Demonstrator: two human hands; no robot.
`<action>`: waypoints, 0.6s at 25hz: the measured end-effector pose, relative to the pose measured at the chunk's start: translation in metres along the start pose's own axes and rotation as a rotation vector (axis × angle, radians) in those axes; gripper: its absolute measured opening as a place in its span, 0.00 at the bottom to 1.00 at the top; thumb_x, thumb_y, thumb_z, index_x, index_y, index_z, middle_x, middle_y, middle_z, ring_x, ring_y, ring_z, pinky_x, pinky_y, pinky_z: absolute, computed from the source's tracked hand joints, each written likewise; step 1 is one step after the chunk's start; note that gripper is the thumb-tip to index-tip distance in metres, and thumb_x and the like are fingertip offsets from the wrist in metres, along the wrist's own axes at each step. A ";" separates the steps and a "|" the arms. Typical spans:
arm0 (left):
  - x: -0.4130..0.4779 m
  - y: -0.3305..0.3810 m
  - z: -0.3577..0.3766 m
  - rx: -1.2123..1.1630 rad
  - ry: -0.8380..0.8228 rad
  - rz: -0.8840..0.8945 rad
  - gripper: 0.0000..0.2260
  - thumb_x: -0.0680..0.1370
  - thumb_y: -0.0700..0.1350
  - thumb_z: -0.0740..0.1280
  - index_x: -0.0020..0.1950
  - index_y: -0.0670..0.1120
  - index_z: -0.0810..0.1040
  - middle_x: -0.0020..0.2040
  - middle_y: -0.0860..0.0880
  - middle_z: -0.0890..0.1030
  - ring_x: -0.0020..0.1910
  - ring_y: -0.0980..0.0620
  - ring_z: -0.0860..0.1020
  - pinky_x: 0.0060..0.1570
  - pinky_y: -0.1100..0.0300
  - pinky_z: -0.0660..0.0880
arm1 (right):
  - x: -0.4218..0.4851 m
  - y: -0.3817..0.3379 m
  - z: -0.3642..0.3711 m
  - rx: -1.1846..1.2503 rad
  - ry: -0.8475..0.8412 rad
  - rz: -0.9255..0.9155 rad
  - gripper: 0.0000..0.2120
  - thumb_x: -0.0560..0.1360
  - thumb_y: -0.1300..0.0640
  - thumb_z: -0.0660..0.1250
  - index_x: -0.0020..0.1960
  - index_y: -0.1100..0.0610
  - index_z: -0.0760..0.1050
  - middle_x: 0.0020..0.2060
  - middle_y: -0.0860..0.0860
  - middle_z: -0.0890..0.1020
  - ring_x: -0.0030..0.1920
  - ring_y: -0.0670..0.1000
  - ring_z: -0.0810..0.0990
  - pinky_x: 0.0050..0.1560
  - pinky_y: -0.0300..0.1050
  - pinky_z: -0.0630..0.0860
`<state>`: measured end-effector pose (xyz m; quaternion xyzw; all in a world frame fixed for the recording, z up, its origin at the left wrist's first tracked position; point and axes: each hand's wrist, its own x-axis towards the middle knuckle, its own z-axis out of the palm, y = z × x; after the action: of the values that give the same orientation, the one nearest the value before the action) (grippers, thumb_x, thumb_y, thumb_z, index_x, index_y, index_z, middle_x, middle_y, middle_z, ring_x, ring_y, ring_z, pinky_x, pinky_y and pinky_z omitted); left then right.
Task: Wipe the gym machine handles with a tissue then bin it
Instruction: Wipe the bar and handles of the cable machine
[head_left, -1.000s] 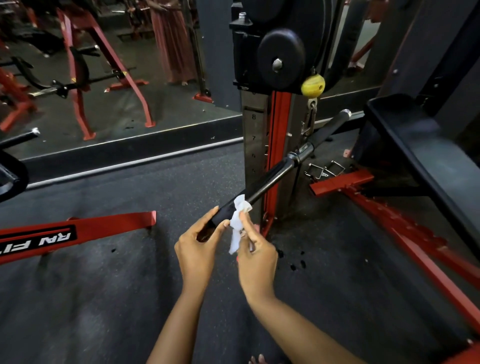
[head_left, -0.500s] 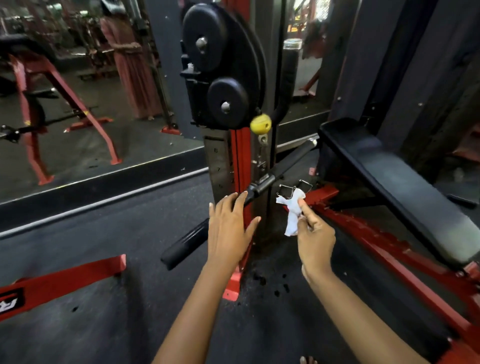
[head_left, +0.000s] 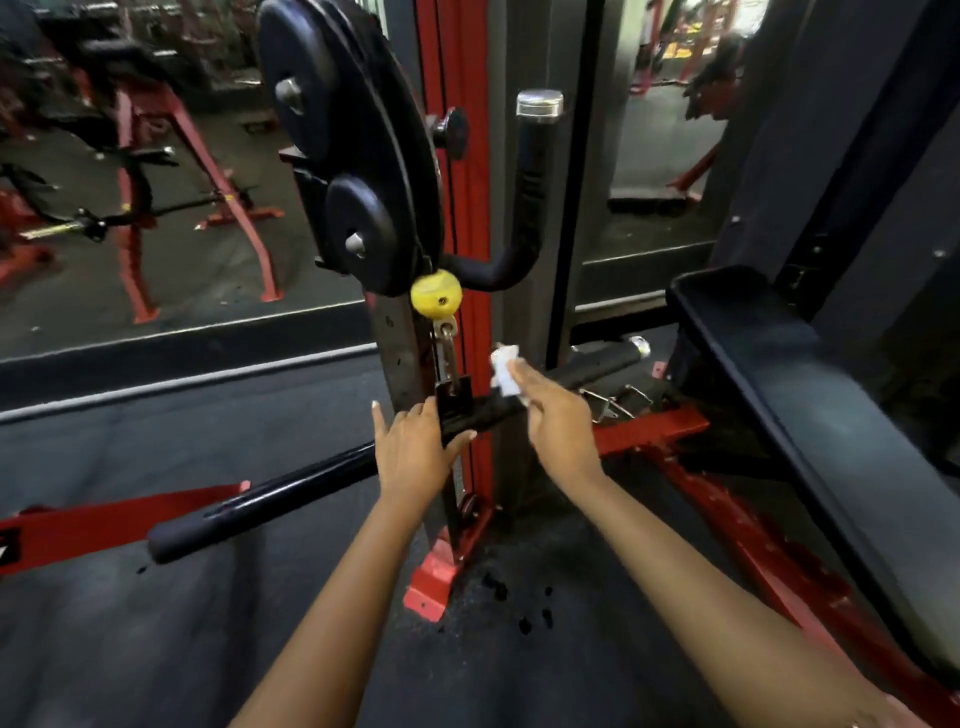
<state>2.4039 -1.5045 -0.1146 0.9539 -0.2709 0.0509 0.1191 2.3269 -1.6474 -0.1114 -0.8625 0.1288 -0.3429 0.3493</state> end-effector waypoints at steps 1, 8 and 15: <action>-0.001 0.002 0.003 0.023 0.022 -0.019 0.27 0.75 0.63 0.59 0.66 0.47 0.68 0.57 0.48 0.79 0.59 0.48 0.75 0.73 0.44 0.48 | 0.002 0.009 0.008 -0.046 -0.112 -0.137 0.21 0.73 0.72 0.55 0.64 0.61 0.72 0.63 0.57 0.74 0.65 0.52 0.72 0.69 0.37 0.60; -0.003 0.000 0.011 0.023 0.178 -0.060 0.25 0.73 0.61 0.63 0.61 0.45 0.74 0.52 0.47 0.81 0.54 0.48 0.78 0.73 0.50 0.50 | 0.028 0.074 -0.004 -0.332 -0.271 -0.715 0.26 0.66 0.71 0.52 0.61 0.64 0.74 0.58 0.59 0.79 0.59 0.56 0.78 0.63 0.56 0.66; -0.013 0.016 0.021 -0.195 0.454 -0.093 0.25 0.71 0.55 0.69 0.62 0.41 0.73 0.57 0.43 0.76 0.59 0.47 0.73 0.64 0.54 0.69 | 0.056 0.109 -0.016 -0.325 -0.208 -0.436 0.34 0.59 0.82 0.66 0.62 0.62 0.74 0.57 0.59 0.79 0.58 0.60 0.78 0.59 0.57 0.71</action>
<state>2.3852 -1.5169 -0.1338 0.9134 -0.1965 0.2320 0.2707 2.3594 -1.7604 -0.1506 -0.9450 -0.0427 -0.2945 0.1360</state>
